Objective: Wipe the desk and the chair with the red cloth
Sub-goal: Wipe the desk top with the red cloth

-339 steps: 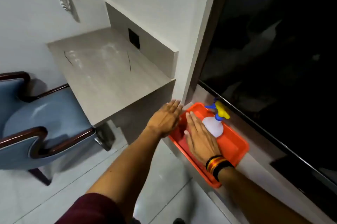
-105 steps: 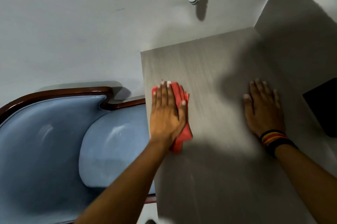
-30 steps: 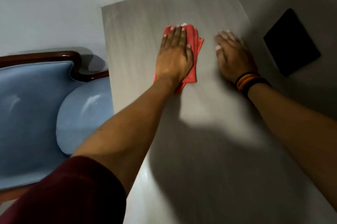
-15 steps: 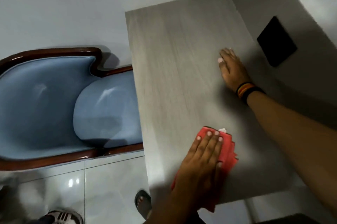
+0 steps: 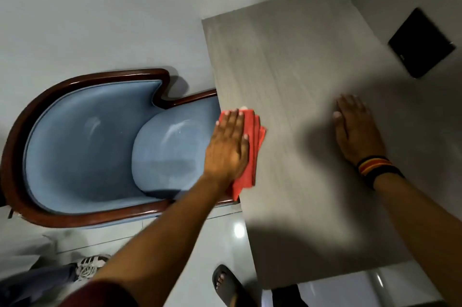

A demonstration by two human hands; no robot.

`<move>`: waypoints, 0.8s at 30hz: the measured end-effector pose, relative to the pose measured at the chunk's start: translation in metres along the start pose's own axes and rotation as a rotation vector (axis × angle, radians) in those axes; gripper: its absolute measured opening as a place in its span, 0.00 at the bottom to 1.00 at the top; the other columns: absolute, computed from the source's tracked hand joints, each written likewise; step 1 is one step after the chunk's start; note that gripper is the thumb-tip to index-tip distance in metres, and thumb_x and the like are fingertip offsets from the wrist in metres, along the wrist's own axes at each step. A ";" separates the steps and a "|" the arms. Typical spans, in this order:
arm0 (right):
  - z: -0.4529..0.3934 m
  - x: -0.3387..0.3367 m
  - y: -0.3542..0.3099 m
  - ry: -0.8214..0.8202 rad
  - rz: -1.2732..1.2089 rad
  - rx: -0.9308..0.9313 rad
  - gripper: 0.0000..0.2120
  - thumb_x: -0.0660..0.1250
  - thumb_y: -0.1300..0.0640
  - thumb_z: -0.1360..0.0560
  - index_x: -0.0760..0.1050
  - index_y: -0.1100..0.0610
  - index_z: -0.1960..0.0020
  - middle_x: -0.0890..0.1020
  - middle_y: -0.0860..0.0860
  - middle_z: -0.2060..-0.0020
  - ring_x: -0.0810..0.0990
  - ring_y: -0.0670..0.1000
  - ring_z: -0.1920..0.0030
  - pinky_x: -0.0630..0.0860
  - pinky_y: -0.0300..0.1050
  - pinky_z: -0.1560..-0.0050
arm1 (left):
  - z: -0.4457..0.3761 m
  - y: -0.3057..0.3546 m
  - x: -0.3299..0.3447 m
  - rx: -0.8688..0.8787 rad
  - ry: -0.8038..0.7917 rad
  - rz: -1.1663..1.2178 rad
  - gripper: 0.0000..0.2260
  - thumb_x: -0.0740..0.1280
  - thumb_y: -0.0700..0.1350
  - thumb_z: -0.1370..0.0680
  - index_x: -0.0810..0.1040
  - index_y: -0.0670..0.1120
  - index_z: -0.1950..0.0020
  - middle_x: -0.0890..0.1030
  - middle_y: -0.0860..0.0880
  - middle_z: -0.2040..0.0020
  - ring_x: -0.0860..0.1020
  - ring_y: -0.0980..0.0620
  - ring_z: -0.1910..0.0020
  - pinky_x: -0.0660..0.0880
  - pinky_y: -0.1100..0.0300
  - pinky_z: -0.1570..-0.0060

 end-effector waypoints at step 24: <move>-0.006 0.007 0.000 -0.031 0.136 0.017 0.30 0.47 0.47 0.16 0.65 0.63 0.22 0.67 0.60 0.21 0.61 0.59 0.19 0.52 0.59 0.17 | 0.120 0.115 0.052 -0.072 0.039 0.017 0.31 0.54 0.48 0.13 0.49 0.39 0.13 0.48 0.41 0.12 0.48 0.40 0.12 0.55 0.40 0.15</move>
Point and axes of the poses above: each hand's wrist, its own z-axis away from the middle knuckle, its own x-axis out of the palm, y = z × x, the point moved 8 cm from there along -z, towards the middle knuckle
